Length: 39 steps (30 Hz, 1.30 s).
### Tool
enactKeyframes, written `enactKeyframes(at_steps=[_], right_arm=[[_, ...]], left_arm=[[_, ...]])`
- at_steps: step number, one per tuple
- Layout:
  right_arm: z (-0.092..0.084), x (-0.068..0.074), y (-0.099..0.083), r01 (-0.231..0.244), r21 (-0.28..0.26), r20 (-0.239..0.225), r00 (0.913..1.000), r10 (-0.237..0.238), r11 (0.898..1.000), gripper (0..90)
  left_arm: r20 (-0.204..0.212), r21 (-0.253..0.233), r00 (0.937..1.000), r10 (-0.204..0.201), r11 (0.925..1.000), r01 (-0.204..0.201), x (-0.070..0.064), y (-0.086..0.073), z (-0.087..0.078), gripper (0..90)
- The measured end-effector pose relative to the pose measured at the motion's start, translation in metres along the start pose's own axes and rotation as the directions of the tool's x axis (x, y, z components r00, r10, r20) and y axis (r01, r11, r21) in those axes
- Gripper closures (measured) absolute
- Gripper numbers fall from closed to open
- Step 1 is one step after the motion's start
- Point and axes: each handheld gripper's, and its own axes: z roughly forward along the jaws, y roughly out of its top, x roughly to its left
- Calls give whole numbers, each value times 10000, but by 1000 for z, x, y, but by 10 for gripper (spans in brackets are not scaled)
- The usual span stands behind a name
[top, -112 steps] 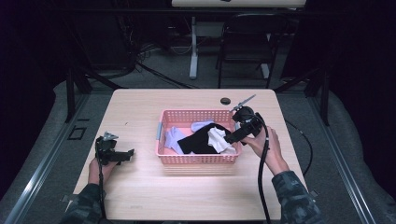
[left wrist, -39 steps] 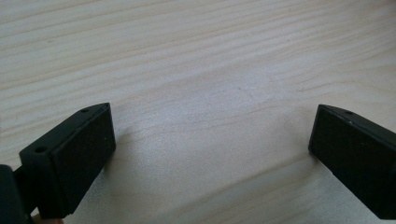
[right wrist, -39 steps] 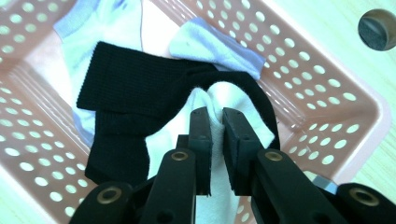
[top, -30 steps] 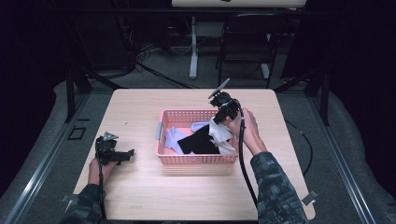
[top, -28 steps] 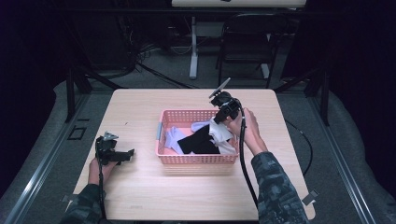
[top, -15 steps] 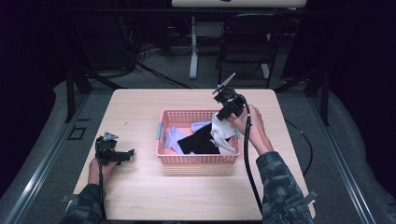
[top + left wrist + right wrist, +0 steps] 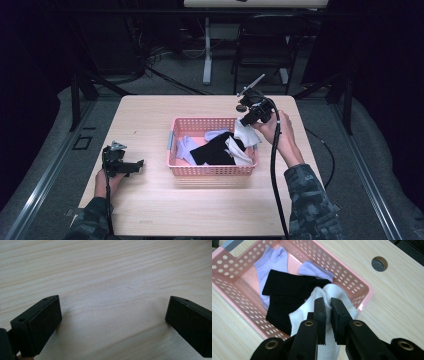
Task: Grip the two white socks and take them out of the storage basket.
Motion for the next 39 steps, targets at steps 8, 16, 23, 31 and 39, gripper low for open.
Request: enactKeyframes(at_steps=[8, 16, 23, 31, 39], right_arm=[[-19, -14, -17, -276, -100, 340, 9990, 279, 9996, 831], [-30, -31, -37, -684, -64, 595, 9959, 687, 9976, 831], [-34, -47, -55, -1163, -49, 782, 9901, 1164, 9932, 831], [-26, -66, -79, -1670, 349, 1037, 9812, 1626, 9853, 830], [-12, -77, -96, -2049, 708, 1173, 9736, 1959, 9762, 830]], left_arm=[[3, 3, 10000, -3, 10000, 3, 0, 0, 0, 4], [1, 2, 10000, -3, 10000, 3, 0, 0, 0, 3], [-2, 1, 10000, -2, 10000, 2, 0, 0, 0, 3], [1, -1, 10000, -5, 10000, 5, 0, 0, 0, 3], [1, -1, 10000, -5, 10000, 5, 0, 0, 0, 3]])
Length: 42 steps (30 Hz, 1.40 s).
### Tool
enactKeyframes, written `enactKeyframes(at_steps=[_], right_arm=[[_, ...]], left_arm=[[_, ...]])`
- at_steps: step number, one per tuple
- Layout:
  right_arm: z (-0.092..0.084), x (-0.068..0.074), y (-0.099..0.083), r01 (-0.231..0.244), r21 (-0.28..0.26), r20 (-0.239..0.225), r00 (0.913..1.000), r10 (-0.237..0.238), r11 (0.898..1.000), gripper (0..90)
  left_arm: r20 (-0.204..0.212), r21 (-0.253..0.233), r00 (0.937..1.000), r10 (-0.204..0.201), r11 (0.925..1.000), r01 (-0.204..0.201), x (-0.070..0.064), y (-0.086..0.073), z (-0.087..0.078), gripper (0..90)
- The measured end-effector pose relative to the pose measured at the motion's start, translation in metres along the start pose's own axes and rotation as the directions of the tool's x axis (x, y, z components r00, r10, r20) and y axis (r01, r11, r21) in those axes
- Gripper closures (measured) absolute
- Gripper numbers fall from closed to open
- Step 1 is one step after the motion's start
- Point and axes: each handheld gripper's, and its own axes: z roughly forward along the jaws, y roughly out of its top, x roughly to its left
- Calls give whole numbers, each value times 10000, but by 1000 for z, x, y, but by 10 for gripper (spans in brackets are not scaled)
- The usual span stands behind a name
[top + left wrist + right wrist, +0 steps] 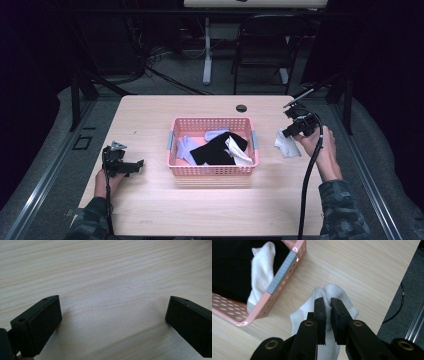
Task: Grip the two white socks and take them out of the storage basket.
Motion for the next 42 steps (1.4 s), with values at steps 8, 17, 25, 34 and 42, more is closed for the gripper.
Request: enactKeyframes(at_steps=[8, 17, 25, 34, 42], right_arm=[[31, -10, -13, -477, 548, 23, 9989, 477, 9974, 830], [71, -10, -23, -681, 1055, -249, 9972, 711, 9921, 820], [95, -1, -29, -689, 1355, -371, 9965, 745, 9884, 812], [100, 1, -31, -737, 1521, -475, 9955, 817, 9856, 536], [58, 6, -21, -619, 133, -517, 9967, 625, 9980, 240]], left_arm=[[-1, 2, 10000, 5, 10000, -5, 0, 0, 0, 3], [-1, 1, 10000, 5, 10000, -5, 0, 0, 0, 3], [0, 0, 10000, 0, 10000, 0, 0, 0, 0, 3], [-3, -1, 10000, 1, 10000, -1, 0, 0, 0, 3], [-3, 0, 10000, 0, 10000, 0, 0, 0, 0, 3]])
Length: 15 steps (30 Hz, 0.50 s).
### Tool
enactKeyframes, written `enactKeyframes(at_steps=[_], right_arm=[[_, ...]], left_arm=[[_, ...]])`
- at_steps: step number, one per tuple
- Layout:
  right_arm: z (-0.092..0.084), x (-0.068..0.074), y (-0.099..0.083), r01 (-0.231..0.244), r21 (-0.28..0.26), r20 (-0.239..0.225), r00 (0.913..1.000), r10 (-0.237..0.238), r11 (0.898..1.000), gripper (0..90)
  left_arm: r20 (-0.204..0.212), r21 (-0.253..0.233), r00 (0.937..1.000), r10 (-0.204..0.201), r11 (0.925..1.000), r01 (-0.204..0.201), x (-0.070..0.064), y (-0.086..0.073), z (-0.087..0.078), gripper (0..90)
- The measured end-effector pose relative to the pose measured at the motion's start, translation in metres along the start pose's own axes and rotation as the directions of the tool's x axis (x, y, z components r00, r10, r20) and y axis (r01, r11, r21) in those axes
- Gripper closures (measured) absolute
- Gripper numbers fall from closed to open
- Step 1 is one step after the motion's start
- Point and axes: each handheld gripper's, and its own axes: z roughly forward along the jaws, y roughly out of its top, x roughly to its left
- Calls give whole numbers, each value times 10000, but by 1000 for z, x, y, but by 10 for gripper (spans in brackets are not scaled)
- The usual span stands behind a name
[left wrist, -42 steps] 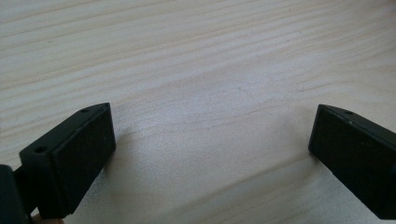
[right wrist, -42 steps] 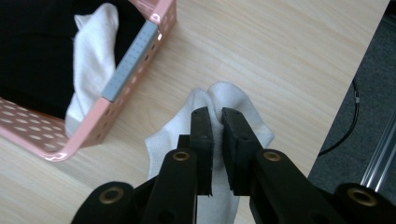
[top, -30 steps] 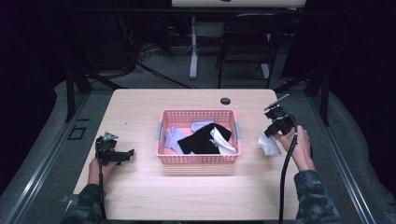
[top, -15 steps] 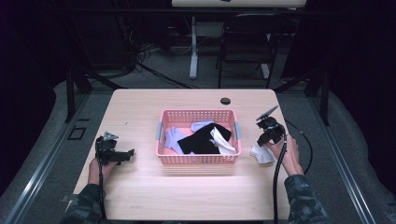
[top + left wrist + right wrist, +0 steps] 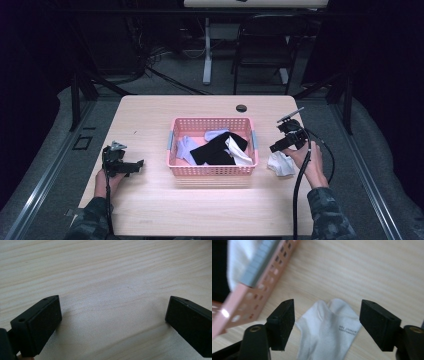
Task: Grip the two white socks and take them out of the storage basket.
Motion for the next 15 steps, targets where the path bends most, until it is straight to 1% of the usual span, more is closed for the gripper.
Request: enactKeyframes(at_steps=[4, 6, 7, 12, 13, 14, 15], right_arm=[[-20, 10, 8, 375, -392, 5, 9993, -375, 9985, 181], [-32, 18, 14, 565, -746, 31, 9984, -564, 9956, 158], [-36, 21, 16, 690, -758, 55, 9976, -688, 9947, 156], [-53, 36, 28, 1064, -1172, 155, 9943, -1053, 9874, 126], [-55, 38, 30, 1086, -1205, 134, 9941, -1077, 9868, 120], [-58, 41, 33, 1238, -1180, 190, 9923, -1224, 9853, 115], [-59, 44, 34, 1241, -1258, 175, 9923, -1229, 9843, 109]], left_arm=[[-1, -1, 10000, 2, 10000, -2, 0, 0, 0, 3], [-2, -3, 10000, 2, 10000, -2, 0, 0, 0, 4], [0, -2, 10000, -3, 10000, 3, 0, 0, 0, 3], [-2, -1, 10000, 1, 10000, -1, 0, 0, 0, 3], [-1, 0, 10000, 1, 10000, -1, 0, 0, 0, 3], [0, -2, 10000, 5, 10000, -5, 0, 0, 0, 3], [0, -2, 10000, 0, 10000, 0, 0, 0, 0, 3]])
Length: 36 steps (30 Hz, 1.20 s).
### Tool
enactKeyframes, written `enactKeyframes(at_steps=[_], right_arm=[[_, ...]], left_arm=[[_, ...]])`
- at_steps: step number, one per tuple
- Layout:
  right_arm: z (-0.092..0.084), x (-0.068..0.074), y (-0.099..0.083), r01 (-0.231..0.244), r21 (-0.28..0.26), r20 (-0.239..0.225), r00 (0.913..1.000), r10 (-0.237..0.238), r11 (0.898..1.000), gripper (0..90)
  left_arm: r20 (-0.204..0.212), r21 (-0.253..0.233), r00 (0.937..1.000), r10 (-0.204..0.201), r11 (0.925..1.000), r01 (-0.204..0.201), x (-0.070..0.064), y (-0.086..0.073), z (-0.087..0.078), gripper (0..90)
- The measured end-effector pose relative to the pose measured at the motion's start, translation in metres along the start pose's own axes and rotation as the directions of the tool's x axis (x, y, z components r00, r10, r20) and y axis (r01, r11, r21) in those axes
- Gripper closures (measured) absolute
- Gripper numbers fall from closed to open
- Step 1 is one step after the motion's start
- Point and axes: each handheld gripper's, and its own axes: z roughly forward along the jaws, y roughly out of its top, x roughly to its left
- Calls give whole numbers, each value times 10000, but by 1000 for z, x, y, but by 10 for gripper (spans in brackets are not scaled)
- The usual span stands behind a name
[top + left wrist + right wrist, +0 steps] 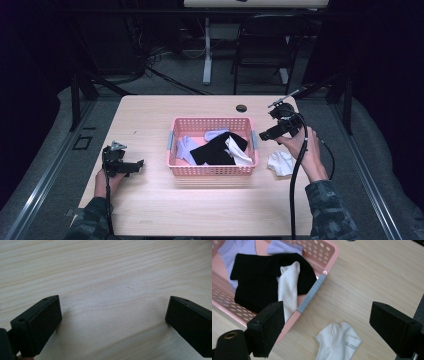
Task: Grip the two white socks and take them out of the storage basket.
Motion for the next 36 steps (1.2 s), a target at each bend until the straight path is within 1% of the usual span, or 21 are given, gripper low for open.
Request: enactKeyframes(at_steps=[3, 9, 11, 14, 16, 18, 22, 25, 26, 28, 29, 31, 34, 35, 36], right_arm=[[-4, 7, 8, 322, 52, 1, 9995, -322, 9995, 93], [-3, 23, 22, 674, 70, -194, 9975, -672, 9977, 78], [-1, 29, 28, 826, 64, -237, 9963, -825, 9966, 91], [3, 37, 34, 1134, 249, -342, 9931, -1126, 9932, 97], [6, 43, 37, 1222, 234, -338, 9920, -1214, 9922, 101], [10, 48, 41, 1349, 284, -399, 9902, -1337, 9905, 108], [18, 58, 47, 1636, 570, -513, 9857, -1608, 9849, 139], [27, 64, 50, 1635, 709, -627, 9852, -1592, 9840, 156], [29, 65, 51, 1794, 888, -653, 9826, -1740, 9798, 162], [36, 69, 51, 1749, 932, -714, 9831, -1687, 9802, 175], [39, 70, 52, 1827, 1049, -734, 9817, -1756, 9776, 185], [45, 72, 51, 1793, 1065, -791, 9820, -1714, 9780, 203], [56, 76, 50, 1865, 1409, -819, 9809, -1763, 9723, 244], [59, 76, 49, 1819, 1397, -898, 9813, -1705, 9733, 261], [63, 77, 48, 1814, 1494, -863, 9817, -1699, 9720, 282]], left_arm=[[0, 5, 10000, -1, 10000, 1, 0, 0, 0, 3], [1, 5, 10000, -4, 10000, 4, 0, 0, 0, 3], [-2, 5, 10000, -7, 10000, 7, 0, 0, 0, 3], [-4, 5, 10000, -7, 10000, 7, 0, 0, 0, 4], [-4, 8, 10000, 2, 10000, -2, 0, 0, 0, 3], [-5, 5, 10000, -2, 10000, 2, 0, 0, 0, 3], [-8, 6, 10000, -7, 10000, 7, 0, 0, 0, 3], [-6, 3, 10000, -5, 10000, 5, 0, 0, 0, 3], [-7, 1, 10000, -7, 10000, 7, 0, 0, 0, 3], [-11, 4, 10000, -2, 10000, 2, 0, 0, 0, 3], [-12, 1, 10000, -6, 10000, 6, 0, 0, 0, 3], [-11, 3, 10000, -1, 10000, 1, 0, 0, 0, 3], [-10, -2, 10000, -4, 10000, 4, 0, 0, 0, 3], [-10, 0, 10000, -6, 10000, 6, 0, 0, 0, 3], [-6, 3, 10000, -10, 10000, 10, 0, 0, 0, 4]])
